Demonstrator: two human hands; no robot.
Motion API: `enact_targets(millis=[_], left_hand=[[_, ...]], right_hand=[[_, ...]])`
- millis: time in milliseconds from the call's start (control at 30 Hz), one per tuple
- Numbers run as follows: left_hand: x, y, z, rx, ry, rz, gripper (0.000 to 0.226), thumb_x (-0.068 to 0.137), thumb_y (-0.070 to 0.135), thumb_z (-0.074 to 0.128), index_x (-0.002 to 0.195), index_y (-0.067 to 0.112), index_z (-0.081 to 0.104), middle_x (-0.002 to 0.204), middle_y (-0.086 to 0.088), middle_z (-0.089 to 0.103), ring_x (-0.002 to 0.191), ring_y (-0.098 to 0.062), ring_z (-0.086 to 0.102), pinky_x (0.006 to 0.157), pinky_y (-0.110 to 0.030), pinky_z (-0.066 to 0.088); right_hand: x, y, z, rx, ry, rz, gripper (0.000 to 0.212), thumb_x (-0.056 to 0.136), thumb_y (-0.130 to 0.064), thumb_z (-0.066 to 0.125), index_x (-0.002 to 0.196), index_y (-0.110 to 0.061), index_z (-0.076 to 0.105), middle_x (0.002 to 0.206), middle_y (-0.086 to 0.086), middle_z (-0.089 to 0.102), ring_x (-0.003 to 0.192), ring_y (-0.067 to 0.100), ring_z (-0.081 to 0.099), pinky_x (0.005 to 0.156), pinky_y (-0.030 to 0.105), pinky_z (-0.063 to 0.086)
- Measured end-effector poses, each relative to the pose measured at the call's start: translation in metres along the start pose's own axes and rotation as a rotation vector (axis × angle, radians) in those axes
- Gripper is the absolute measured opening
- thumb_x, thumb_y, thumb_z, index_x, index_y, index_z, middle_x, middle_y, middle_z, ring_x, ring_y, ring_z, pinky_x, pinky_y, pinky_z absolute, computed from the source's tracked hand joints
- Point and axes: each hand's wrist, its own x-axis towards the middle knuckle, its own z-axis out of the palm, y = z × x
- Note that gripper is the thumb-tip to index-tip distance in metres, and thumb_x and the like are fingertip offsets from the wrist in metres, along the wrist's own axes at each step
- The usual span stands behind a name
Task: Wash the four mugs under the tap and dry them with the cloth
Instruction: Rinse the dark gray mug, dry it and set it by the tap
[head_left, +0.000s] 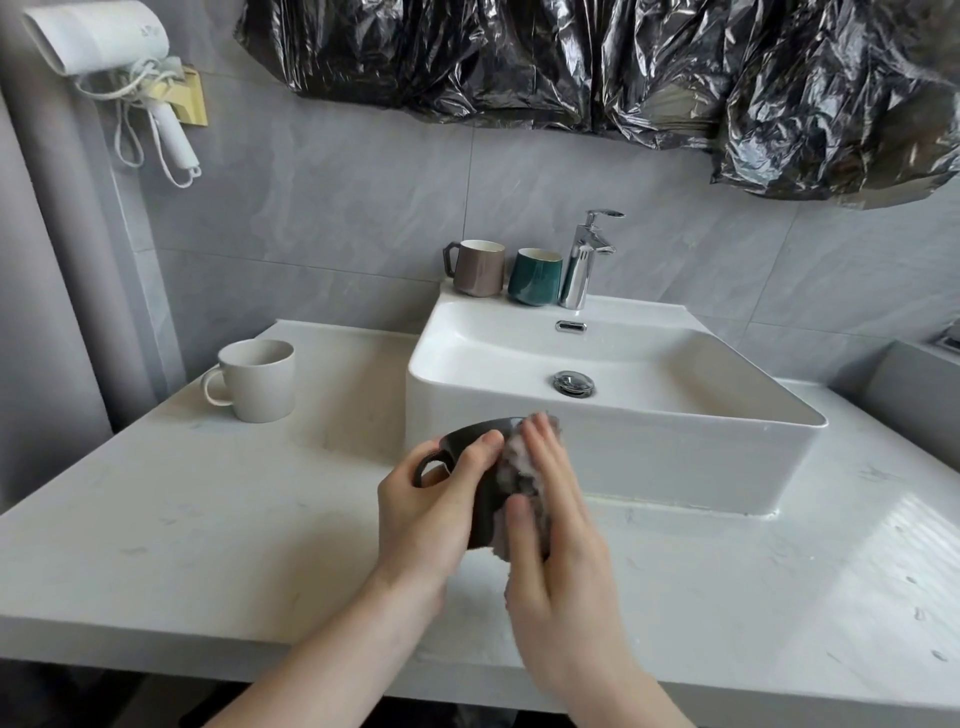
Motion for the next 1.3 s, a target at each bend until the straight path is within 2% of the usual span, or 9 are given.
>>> enact_targets(millis=[100, 300, 433, 567, 767, 967, 1100, 1233, 1300], left_hand=[[-0.003, 0.003, -0.002, 0.009, -0.036, 0.009, 0.017, 0.082, 0.029, 0.085, 0.091, 0.014, 0.082, 0.09, -0.005, 0.082, 0.083, -0.019, 0.074, 0.082, -0.042, 0.061], [-0.006, 0.01, -0.004, 0.077, -0.199, 0.1, 0.051, 0.061, 0.057, 0.082, 0.1, 0.023, 0.081, 0.1, 0.003, 0.082, 0.093, -0.009, 0.076, 0.08, -0.031, 0.058], [0.001, 0.001, -0.005, 0.237, -0.138, 0.211, 0.071, 0.059, 0.075, 0.08, 0.111, 0.027, 0.072, 0.104, 0.013, 0.078, 0.098, -0.001, 0.073, 0.088, -0.026, 0.056], [-0.007, -0.009, -0.004, 0.275, -0.096, 0.206, 0.062, 0.073, 0.073, 0.076, 0.111, 0.025, 0.07, 0.106, 0.01, 0.079, 0.098, -0.002, 0.073, 0.086, -0.023, 0.057], [-0.008, -0.001, 0.003, -0.01, -0.272, -0.11, 0.061, 0.069, 0.052, 0.081, 0.119, 0.017, 0.077, 0.115, -0.003, 0.081, 0.11, -0.021, 0.077, 0.089, -0.037, 0.062], [-0.008, 0.002, 0.003, 0.055, -0.255, -0.075, 0.06, 0.073, 0.056, 0.081, 0.12, 0.02, 0.076, 0.115, -0.001, 0.081, 0.113, -0.023, 0.075, 0.105, -0.051, 0.056], [-0.007, 0.006, 0.006, 0.05, -0.316, -0.107, 0.063, 0.074, 0.061, 0.076, 0.12, 0.018, 0.077, 0.115, -0.003, 0.081, 0.109, -0.02, 0.077, 0.089, -0.038, 0.059], [-0.011, 0.001, 0.004, 0.016, -0.326, -0.139, 0.064, 0.075, 0.061, 0.08, 0.123, 0.02, 0.075, 0.117, -0.008, 0.08, 0.111, -0.029, 0.076, 0.083, -0.041, 0.061], [-0.01, 0.002, 0.004, -0.001, -0.336, -0.134, 0.06, 0.076, 0.057, 0.078, 0.123, 0.02, 0.075, 0.116, -0.008, 0.08, 0.108, -0.028, 0.077, 0.079, -0.039, 0.061]], right_hand=[[0.014, -0.003, -0.01, 0.316, 0.05, 0.399, 0.025, 0.105, -0.046, 0.042, 0.118, -0.041, 0.063, 0.07, 0.003, 0.059, 0.052, 0.022, 0.059, 0.045, 0.038, 0.054], [0.016, -0.001, -0.02, 0.659, 0.069, 0.573, 0.038, 0.11, -0.037, 0.042, 0.103, -0.031, 0.079, 0.102, 0.004, 0.079, 0.099, 0.025, 0.072, 0.093, 0.047, 0.052], [0.012, 0.001, -0.018, 0.525, 0.172, 0.465, 0.029, 0.103, -0.048, 0.049, 0.118, -0.039, 0.072, 0.097, -0.004, 0.077, 0.09, 0.037, 0.071, 0.081, 0.068, 0.058], [0.009, 0.006, -0.008, 0.407, 0.241, 0.405, 0.029, 0.107, -0.034, 0.054, 0.134, -0.037, 0.063, 0.083, -0.01, 0.074, 0.073, 0.012, 0.068, 0.068, 0.035, 0.06], [-0.008, -0.009, -0.007, 0.121, 0.045, 0.128, 0.052, 0.099, -0.041, 0.051, 0.149, -0.054, 0.045, 0.151, -0.018, 0.055, 0.128, 0.033, 0.064, 0.1, 0.054, 0.057], [0.015, -0.004, -0.018, 0.311, 0.056, 0.336, 0.032, 0.107, -0.037, 0.048, 0.135, -0.048, 0.059, 0.087, -0.004, 0.076, 0.071, 0.021, 0.071, 0.065, 0.044, 0.063], [-0.008, -0.024, -0.006, -0.027, 0.049, -0.051, 0.058, 0.1, -0.016, 0.052, 0.155, -0.035, 0.043, 0.161, -0.017, 0.044, 0.151, 0.006, 0.037, 0.12, 0.028, 0.037], [0.018, -0.009, -0.017, 0.172, 0.034, 0.203, 0.044, 0.109, -0.022, 0.047, 0.147, -0.044, 0.051, 0.102, -0.023, 0.075, 0.09, 0.015, 0.075, 0.073, 0.031, 0.061], [0.017, -0.017, -0.018, 0.178, 0.019, 0.254, 0.044, 0.105, -0.038, 0.047, 0.146, -0.052, 0.048, 0.105, -0.02, 0.075, 0.094, 0.01, 0.073, 0.076, 0.029, 0.06]])
